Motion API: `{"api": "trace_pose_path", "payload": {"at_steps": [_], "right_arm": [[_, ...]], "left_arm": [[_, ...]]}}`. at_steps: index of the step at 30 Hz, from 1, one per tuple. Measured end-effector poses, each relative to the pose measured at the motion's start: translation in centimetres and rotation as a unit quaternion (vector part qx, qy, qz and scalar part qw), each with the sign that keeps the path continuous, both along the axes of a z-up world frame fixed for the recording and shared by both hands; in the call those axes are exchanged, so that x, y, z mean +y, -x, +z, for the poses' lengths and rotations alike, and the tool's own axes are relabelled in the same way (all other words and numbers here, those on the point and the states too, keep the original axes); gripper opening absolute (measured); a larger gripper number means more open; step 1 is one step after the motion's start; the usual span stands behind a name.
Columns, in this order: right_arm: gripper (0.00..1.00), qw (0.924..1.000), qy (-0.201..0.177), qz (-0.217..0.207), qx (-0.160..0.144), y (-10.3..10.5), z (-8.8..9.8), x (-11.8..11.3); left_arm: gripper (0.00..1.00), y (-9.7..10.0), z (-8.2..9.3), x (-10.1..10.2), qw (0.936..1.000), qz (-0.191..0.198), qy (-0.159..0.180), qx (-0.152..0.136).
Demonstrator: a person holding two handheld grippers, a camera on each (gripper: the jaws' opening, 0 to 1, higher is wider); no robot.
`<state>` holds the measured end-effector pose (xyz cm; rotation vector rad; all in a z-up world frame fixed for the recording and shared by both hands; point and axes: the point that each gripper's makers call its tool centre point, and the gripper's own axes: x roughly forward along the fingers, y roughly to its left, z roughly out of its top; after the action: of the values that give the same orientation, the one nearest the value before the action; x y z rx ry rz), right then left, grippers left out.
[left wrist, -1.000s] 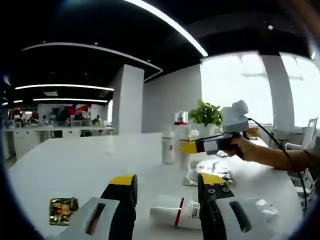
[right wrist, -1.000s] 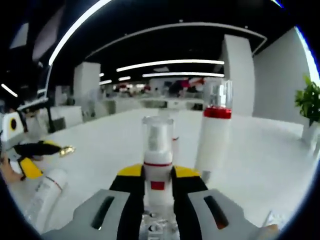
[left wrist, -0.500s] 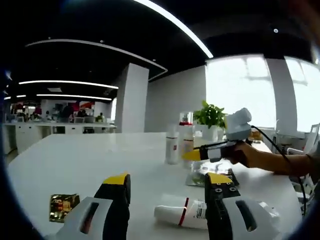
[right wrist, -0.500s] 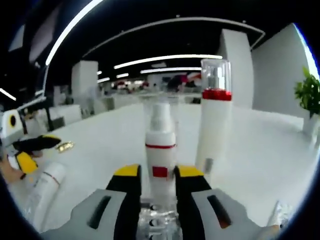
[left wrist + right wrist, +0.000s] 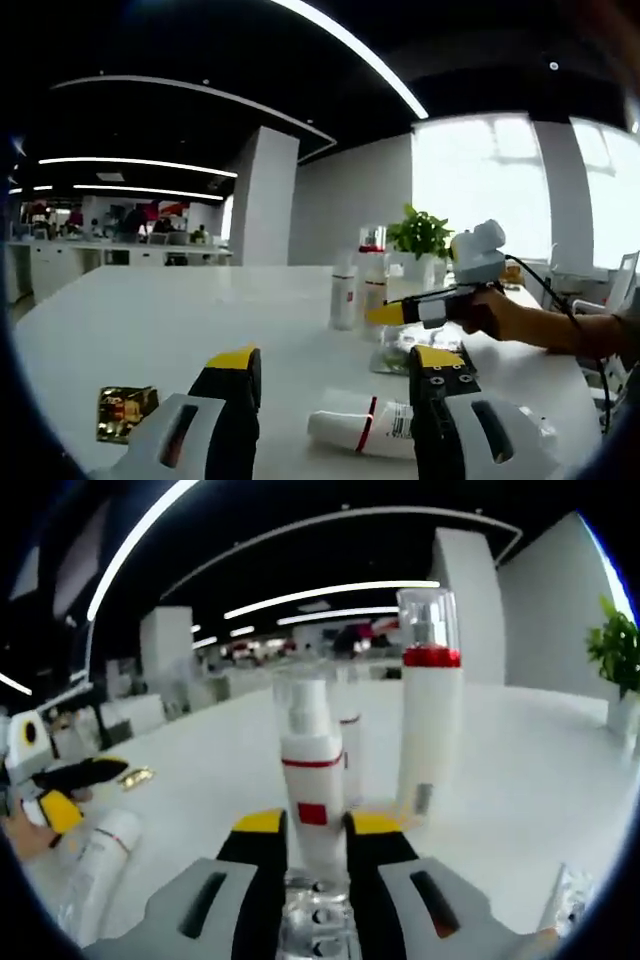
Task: Arrange the skincare products in the storage area until every visible bottle or jar stands upright without overlapping.
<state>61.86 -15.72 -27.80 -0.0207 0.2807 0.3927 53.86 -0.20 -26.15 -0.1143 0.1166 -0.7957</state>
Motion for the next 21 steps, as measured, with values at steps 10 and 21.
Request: {"api": "trace_pose_path", "payload": {"at_steps": [10,21], "right_arm": [[0.21,0.9999,-0.002,0.004,0.014,-0.1,-0.2,0.2],[0.37,0.9982,-0.033,0.032,0.039,1.1,-0.2,0.5]], "left_arm": [[0.61,0.1,-0.2,-0.1,1.0,0.001,-0.003,0.0],[0.61,0.4,-0.3,-0.1,1.0,0.001,-0.004,0.001]]}}
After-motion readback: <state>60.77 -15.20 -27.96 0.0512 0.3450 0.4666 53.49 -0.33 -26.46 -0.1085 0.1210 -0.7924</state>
